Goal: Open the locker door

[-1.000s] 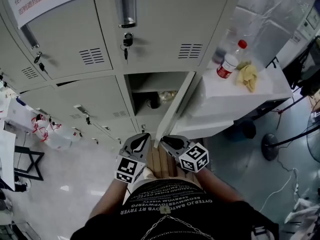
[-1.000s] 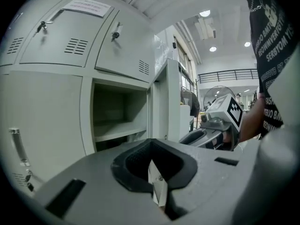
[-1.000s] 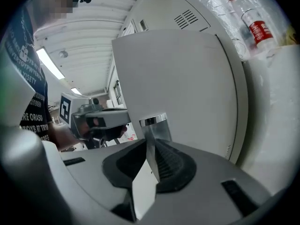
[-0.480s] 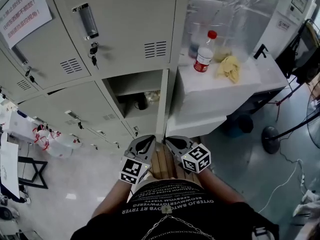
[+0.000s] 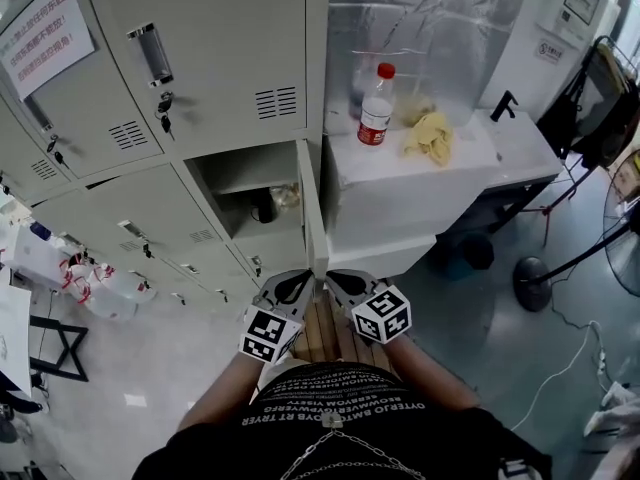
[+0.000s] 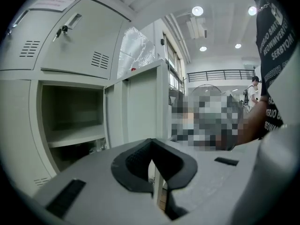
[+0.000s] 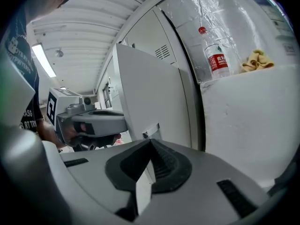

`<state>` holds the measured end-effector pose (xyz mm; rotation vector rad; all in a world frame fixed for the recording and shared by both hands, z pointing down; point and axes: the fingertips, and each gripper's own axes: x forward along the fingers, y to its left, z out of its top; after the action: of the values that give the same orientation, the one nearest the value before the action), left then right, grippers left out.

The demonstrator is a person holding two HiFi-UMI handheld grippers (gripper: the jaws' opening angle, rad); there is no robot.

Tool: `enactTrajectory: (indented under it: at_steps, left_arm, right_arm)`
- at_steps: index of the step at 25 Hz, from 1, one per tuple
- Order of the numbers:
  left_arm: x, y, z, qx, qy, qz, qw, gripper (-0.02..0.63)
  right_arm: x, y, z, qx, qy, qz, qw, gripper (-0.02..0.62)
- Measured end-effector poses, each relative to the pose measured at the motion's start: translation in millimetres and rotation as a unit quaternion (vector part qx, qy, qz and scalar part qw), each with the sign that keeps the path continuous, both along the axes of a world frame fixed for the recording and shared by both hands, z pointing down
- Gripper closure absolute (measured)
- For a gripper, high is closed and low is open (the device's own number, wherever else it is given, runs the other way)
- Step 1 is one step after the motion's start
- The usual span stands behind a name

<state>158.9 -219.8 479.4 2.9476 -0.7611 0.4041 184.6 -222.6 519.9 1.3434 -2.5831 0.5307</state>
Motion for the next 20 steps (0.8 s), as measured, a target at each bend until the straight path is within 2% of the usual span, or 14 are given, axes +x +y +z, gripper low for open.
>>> enactTrajectory:
  at_steps: [4,6,11,16,20]
  left_arm:
    - [12,14,-8,0.019,-0.001,0.013,0.9997,0.612]
    - [8,16,-15,0.028,0.0,0.002,0.9996,0.612]
    - [-21,27,-51,0.045,0.028,-0.061,0.9967,0.612]
    - [-57,53,-106,0.102,0.052,-0.127,0.9852,0.612]
    - [-79,69,-126,0.134,0.045,-0.167,0.9758,0.612]
  right_arm:
    - [15,7,-5,0.009,0.007,0.015,1.0,0.598]
    - [22,13,-13,0.024,0.006,0.025,0.999,0.598]
    - [38,33,-53,0.082,0.031,0.035,0.996,0.6]
    - [38,57,-111,0.147,0.064,0.016,0.987,0.6]
    - [28,70,-135,0.172,0.052,-0.01,0.984,0.6]
